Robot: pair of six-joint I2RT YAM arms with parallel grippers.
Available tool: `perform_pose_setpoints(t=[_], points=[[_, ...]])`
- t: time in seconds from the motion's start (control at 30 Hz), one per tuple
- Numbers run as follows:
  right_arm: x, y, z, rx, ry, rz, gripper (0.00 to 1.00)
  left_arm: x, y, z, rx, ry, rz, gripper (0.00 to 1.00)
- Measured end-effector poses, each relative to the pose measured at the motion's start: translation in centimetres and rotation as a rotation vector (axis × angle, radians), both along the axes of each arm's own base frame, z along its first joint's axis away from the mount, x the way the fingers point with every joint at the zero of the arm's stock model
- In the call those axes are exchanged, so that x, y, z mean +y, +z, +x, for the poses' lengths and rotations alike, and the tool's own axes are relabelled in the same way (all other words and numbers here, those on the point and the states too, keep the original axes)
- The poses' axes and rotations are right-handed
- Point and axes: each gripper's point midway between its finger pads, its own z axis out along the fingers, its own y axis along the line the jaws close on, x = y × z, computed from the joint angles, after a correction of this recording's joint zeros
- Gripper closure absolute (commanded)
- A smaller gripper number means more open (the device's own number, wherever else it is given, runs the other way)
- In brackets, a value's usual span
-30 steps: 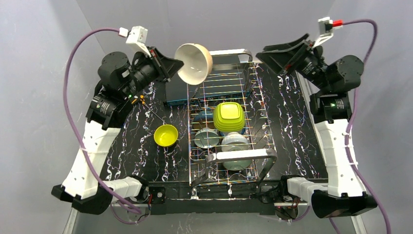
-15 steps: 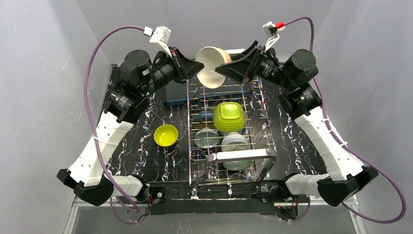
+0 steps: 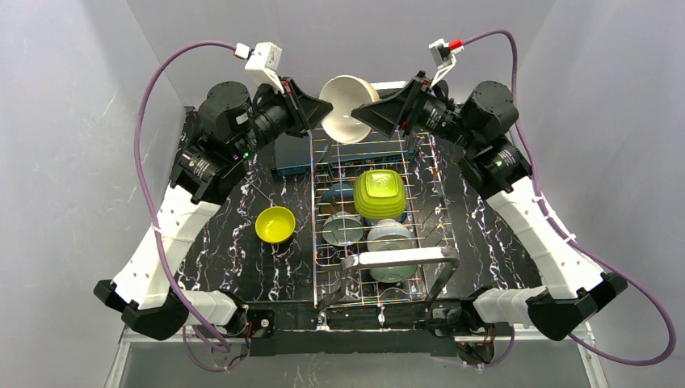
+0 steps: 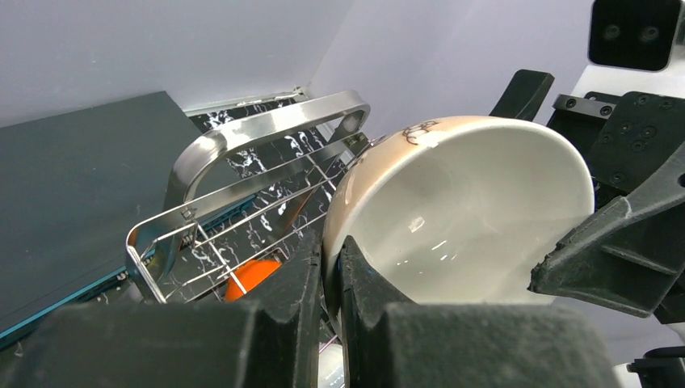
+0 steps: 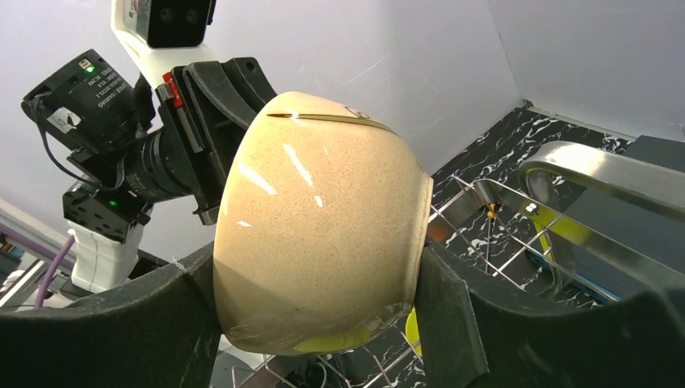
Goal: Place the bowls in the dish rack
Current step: Turn the bowl upside down on the dish rack.
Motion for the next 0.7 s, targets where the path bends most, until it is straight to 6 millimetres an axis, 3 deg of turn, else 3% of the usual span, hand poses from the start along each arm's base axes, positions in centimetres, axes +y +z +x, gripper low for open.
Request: perform_pose_setpoints(t=[0.03, 0.2, 0.43, 0.5, 0.7], points=[[0.1, -0.2, 0.0, 0.001, -0.003, -0.008, 0.98, 0.0, -0.2, 0.0, 0.003, 0.002, 0.006, 0.98], [0.1, -0.6, -0.1, -0.008, -0.013, -0.043, 0.99, 0.1, -0.8, -0.1, 0.016, 0.009, 0.02, 0.88], [-0.1, -1.9, -0.1, -0.062, -0.048, -0.184, 0.99, 0.0, -1.0, -0.8, 0.022, -0.003, 0.011, 0.4], [-0.3, -2.8, 0.5, -0.07, -0.073, -0.241, 0.99, 0.3, -0.5, -1.3, 0.015, -0.004, 0.001, 0.3], [-1.1, -6.3, 3.1, -0.08, -0.158, -0.44, 0.99, 2.6, 0.8, -3.3, -0.012, 0.033, -0.008, 0.22]])
